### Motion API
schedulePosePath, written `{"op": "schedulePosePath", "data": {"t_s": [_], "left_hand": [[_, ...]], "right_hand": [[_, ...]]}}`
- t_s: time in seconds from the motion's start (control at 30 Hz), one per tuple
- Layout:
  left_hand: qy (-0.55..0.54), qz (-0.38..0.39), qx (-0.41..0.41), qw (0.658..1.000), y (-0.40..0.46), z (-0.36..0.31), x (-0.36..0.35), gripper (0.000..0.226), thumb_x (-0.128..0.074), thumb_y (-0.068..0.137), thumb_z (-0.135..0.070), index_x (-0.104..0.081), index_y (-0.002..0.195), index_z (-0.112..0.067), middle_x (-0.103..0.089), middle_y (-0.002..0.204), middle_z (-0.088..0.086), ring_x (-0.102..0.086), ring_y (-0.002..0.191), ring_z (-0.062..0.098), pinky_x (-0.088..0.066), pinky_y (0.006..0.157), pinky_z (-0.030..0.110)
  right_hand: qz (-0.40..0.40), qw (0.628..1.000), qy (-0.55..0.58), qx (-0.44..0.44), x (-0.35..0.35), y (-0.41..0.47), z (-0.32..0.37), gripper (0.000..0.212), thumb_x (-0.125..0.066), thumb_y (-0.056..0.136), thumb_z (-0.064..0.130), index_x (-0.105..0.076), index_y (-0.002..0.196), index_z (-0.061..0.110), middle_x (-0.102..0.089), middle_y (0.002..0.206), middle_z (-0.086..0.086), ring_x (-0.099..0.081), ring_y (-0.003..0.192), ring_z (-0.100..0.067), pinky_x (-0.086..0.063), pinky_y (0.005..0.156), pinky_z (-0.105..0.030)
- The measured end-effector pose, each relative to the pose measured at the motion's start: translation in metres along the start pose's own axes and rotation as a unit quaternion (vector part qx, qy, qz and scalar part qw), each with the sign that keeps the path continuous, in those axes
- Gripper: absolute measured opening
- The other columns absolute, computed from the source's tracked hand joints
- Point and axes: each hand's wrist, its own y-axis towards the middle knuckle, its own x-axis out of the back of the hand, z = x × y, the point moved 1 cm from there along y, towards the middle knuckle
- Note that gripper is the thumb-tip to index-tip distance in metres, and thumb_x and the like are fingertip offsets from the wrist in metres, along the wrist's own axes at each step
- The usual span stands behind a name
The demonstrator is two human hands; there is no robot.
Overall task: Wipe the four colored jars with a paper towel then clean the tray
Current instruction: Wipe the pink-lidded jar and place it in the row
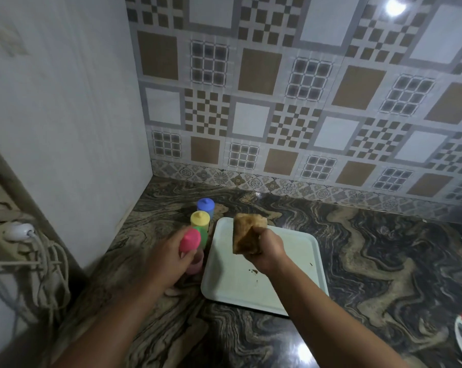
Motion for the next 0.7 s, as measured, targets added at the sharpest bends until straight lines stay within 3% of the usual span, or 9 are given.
{"op": "schedulePosePath", "data": {"t_s": [0.1,0.2,0.43,0.57,0.7], "left_hand": [[0.026,0.002,0.028,0.999,0.002,0.002,-0.014,0.049,-0.078,0.081,-0.03,-0.065,0.127,-0.022,-0.068,0.123,0.0,-0.065,0.106,0.025,-0.044,0.078,0.029],[0.036,0.029,0.033,0.998,0.002,0.008,-0.028,0.043,-0.077,0.077,-0.032,-0.069,0.116,-0.02,-0.07,0.115,0.001,-0.067,0.099,0.027,-0.048,0.075,0.031],[0.101,0.057,0.032,0.993,0.004,0.018,-0.042,0.051,-0.075,0.079,-0.036,-0.067,0.127,-0.021,-0.066,0.124,-0.001,-0.066,0.104,0.025,-0.052,0.081,0.033],[0.119,0.064,0.025,0.99,0.006,0.019,-0.045,0.052,-0.072,0.081,-0.037,-0.065,0.13,-0.021,-0.063,0.13,-0.001,-0.064,0.109,0.024,-0.053,0.086,0.036],[0.161,0.067,0.009,0.985,0.009,0.018,-0.046,0.051,-0.069,0.081,-0.044,-0.064,0.129,-0.028,-0.061,0.13,-0.008,-0.064,0.109,0.021,-0.053,0.088,0.039]], "right_hand": [[-0.01,1.0,-0.02,0.011,0.009,0.0,0.006,0.013,-0.052,0.105,0.011,-0.06,0.095,0.011,-0.064,0.097,-0.016,-0.06,0.085,-0.031,-0.049,0.067,-0.039],[-0.023,0.999,-0.032,0.017,0.017,0.007,0.004,0.011,-0.051,0.105,0.011,-0.062,0.102,0.009,-0.065,0.097,-0.017,-0.06,0.081,-0.03,-0.047,0.063,-0.037],[-0.037,0.997,-0.056,0.027,0.021,0.011,-0.002,0.018,-0.053,0.104,0.014,-0.06,0.12,0.009,-0.066,0.106,-0.016,-0.063,0.096,-0.035,-0.054,0.077,-0.045],[-0.036,0.996,-0.068,0.033,0.019,0.009,-0.005,0.027,-0.053,0.103,0.014,-0.061,0.128,0.008,-0.067,0.113,-0.019,-0.064,0.1,-0.037,-0.054,0.074,-0.042],[-0.028,0.997,-0.069,0.035,0.017,0.009,-0.007,0.025,-0.053,0.103,0.014,-0.062,0.127,0.009,-0.067,0.113,-0.017,-0.063,0.109,-0.038,-0.055,0.082,-0.045]]}}
